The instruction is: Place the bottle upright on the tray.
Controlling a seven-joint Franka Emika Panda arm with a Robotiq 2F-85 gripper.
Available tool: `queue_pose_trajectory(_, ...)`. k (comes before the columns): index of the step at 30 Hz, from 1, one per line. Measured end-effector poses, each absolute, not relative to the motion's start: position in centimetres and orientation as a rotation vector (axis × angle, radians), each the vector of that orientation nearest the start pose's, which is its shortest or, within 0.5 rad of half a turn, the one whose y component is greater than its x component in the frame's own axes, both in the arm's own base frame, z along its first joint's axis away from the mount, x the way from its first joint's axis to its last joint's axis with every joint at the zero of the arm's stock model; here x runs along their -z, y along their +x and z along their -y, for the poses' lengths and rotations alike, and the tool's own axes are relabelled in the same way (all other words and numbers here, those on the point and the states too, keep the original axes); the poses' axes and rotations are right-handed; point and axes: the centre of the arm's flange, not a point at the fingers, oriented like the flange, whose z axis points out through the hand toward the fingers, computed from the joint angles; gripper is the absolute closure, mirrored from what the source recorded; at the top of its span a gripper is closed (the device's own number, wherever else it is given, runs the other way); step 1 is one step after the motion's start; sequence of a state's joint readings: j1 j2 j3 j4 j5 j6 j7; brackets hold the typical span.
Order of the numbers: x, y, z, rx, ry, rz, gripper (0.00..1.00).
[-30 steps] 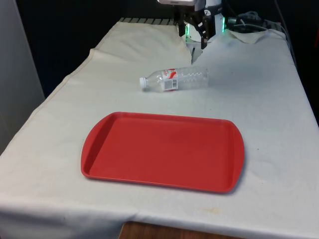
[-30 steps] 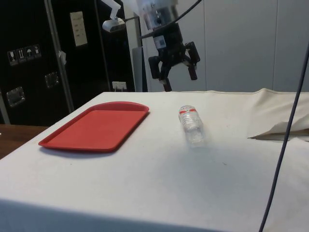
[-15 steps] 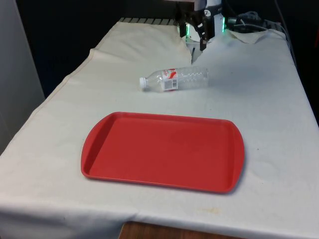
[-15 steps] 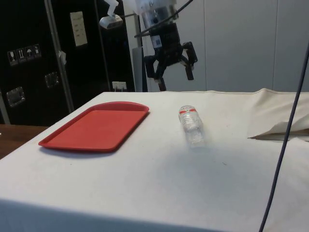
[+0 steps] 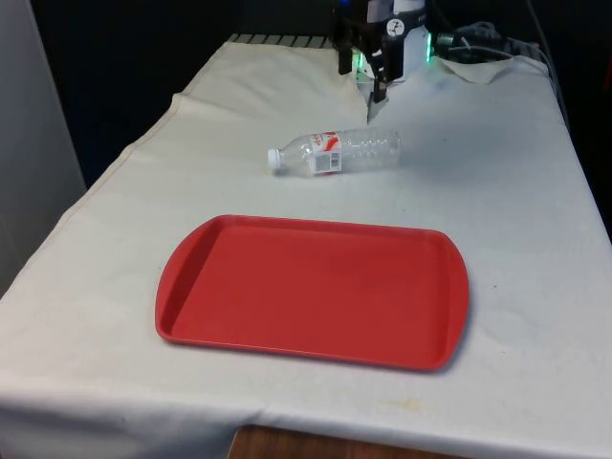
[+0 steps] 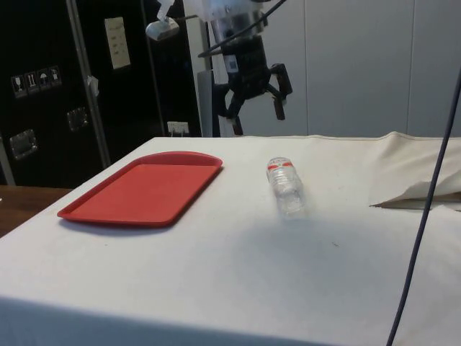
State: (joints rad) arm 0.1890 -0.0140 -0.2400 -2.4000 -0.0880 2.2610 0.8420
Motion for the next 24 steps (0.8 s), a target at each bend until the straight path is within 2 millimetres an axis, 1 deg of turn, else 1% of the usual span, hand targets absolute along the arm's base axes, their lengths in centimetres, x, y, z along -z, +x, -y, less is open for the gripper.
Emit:
queue_pose_trajectory(14, -30.7, 47.6, 2.8, -0.030, -2.960, -1.443, 0.00)
queue_pose_trajectory(16, -30.7, 47.6, 2.8, -0.030, -2.960, -1.443, 0.00)
queue_pose_trajectory(24, -29.9, 47.6, 2.8, -0.034, -2.923, -1.534, 0.00)
